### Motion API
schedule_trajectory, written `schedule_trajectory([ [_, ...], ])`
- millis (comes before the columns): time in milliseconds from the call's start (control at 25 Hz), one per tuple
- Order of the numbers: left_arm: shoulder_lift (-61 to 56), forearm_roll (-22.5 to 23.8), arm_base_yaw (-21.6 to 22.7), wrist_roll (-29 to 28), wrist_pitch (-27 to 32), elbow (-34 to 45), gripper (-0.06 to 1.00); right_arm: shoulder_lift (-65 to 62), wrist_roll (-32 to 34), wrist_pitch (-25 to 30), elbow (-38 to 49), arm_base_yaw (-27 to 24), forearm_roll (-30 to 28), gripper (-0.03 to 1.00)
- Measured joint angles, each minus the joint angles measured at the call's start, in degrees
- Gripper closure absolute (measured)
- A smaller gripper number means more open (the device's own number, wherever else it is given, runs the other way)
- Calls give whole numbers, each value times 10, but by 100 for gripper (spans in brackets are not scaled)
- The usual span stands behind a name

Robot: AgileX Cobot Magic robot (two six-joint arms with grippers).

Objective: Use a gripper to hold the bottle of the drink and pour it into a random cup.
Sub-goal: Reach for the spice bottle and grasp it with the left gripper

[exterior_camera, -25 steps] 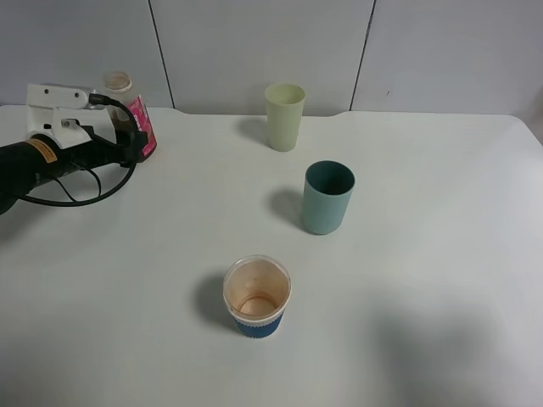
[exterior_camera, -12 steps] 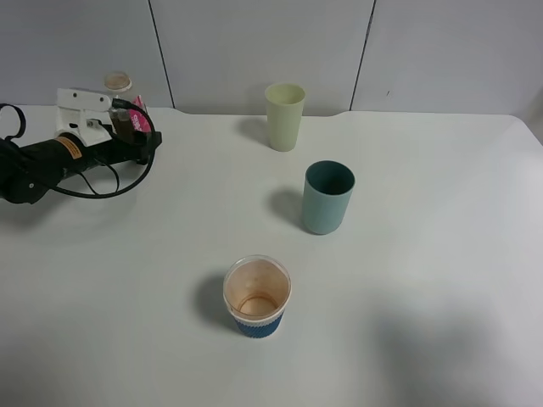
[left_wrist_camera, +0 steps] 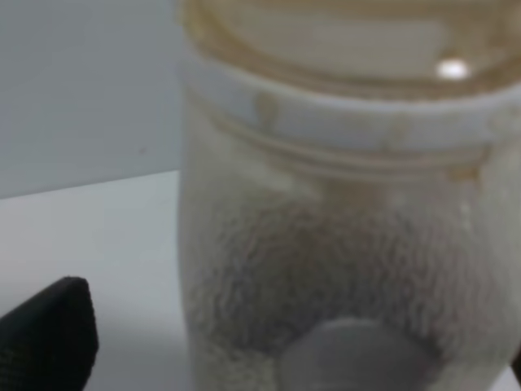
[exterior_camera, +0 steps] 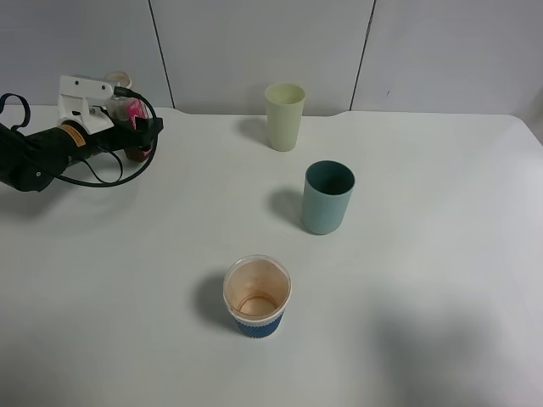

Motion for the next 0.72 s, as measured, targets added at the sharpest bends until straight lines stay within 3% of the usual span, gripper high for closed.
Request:
schedule_trajectory([
  [120,0,0,0,-2,0,0,-3,0,0,0,0,0,0,-2],
  [200,0,0,0,-8,1,0,5,0,0,0,0,0,0,-2],
  [280,0,0,0,-24,3,0,25,0,0,0,0,0,0,-2],
  [360,0,1,0,-43,7,0,55,0,0,0,0,0,0,-2],
  [400,0,0,0,-49,7,0,66,0,0,0,0,0,0,-2],
  [720,0,2,0,-53,7,0,62,0,0,0,0,0,0,-2],
])
